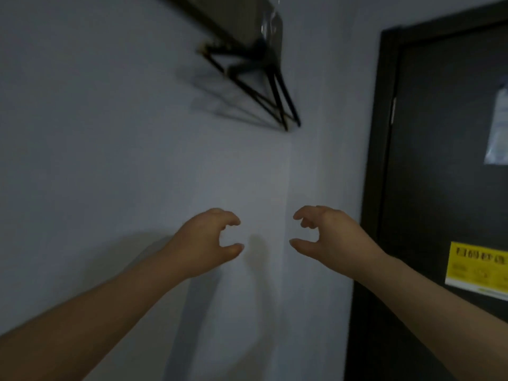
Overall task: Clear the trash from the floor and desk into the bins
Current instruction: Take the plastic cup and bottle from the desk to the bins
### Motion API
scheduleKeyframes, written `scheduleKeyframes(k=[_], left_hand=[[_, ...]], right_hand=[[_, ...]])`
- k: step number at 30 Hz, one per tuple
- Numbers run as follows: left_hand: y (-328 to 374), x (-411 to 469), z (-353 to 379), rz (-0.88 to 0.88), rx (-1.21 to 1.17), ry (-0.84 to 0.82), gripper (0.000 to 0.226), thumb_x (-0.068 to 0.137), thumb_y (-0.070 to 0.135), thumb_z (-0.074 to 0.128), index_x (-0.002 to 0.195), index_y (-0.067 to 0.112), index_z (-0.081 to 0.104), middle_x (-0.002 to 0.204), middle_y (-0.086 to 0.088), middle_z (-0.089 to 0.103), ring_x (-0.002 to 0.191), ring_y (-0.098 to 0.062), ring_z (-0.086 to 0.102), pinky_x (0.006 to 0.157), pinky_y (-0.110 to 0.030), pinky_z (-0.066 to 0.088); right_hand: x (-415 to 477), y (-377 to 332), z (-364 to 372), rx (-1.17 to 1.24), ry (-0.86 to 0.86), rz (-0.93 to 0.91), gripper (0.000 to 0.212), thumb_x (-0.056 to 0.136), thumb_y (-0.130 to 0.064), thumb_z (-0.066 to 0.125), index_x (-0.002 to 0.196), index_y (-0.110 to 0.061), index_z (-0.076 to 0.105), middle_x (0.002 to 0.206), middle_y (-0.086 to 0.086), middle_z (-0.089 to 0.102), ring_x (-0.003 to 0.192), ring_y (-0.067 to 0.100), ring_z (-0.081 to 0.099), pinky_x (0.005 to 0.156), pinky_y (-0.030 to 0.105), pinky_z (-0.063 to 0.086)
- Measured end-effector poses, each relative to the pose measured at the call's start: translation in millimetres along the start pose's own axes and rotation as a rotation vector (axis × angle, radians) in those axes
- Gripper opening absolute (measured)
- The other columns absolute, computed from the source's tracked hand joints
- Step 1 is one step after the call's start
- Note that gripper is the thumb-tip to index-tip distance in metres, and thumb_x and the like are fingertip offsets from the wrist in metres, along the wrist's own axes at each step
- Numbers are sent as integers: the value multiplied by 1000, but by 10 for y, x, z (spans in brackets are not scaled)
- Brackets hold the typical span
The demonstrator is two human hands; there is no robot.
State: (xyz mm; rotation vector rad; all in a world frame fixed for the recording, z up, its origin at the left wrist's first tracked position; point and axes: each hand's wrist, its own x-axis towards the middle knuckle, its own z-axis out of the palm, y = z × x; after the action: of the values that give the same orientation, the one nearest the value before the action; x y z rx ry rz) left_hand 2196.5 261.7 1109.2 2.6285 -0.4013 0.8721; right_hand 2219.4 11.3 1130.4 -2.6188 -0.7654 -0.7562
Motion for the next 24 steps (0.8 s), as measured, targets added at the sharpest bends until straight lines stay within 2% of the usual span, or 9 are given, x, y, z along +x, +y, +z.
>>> scheduleKeyframes(k=[2, 6, 14, 19, 24], left_hand=[[120, 26, -336, 16, -20, 60, 43, 80, 41, 71, 119, 26, 60, 117, 11, 57, 101, -3, 56, 88, -21, 46], [238, -39, -844, 55, 41, 101, 44, 80, 42, 71, 120, 28, 59, 118, 12, 57, 102, -2, 55, 90, -23, 47], [352, -225, -1485, -6, 162, 199, 45, 80, 43, 70, 120, 28, 59, 118, 13, 56, 102, -2, 57, 91, -27, 48], [528, -574, -1659, -103, 275, 221, 45, 79, 44, 69, 120, 29, 58, 117, 13, 57, 101, -1, 56, 91, -26, 48], [800, -1106, -1847, -275, 440, 225, 47, 79, 46, 68, 122, 31, 58, 118, 15, 56, 102, 1, 55, 90, -26, 48]], right_hand=[[45, -184, -318, -1, 22, -45, 54, 83, -46, 68, 130, -28, 51, 117, -8, 58, 104, 9, 55, 93, 30, 48], [84, -473, -715, -25, 62, -107, 53, 82, -47, 67, 130, -30, 51, 118, -10, 57, 105, 8, 55, 93, 29, 48], [215, -782, -878, -1, 80, -217, 51, 82, -46, 68, 128, -28, 53, 118, -9, 58, 105, 9, 55, 91, 29, 48], [269, -929, -844, 103, 75, -360, 51, 82, -47, 67, 127, -29, 53, 118, -10, 57, 106, 8, 54, 92, 27, 46], [184, -1147, -748, 223, 38, -550, 50, 84, -47, 64, 129, -31, 51, 121, -11, 55, 110, 7, 52, 94, 25, 43]])
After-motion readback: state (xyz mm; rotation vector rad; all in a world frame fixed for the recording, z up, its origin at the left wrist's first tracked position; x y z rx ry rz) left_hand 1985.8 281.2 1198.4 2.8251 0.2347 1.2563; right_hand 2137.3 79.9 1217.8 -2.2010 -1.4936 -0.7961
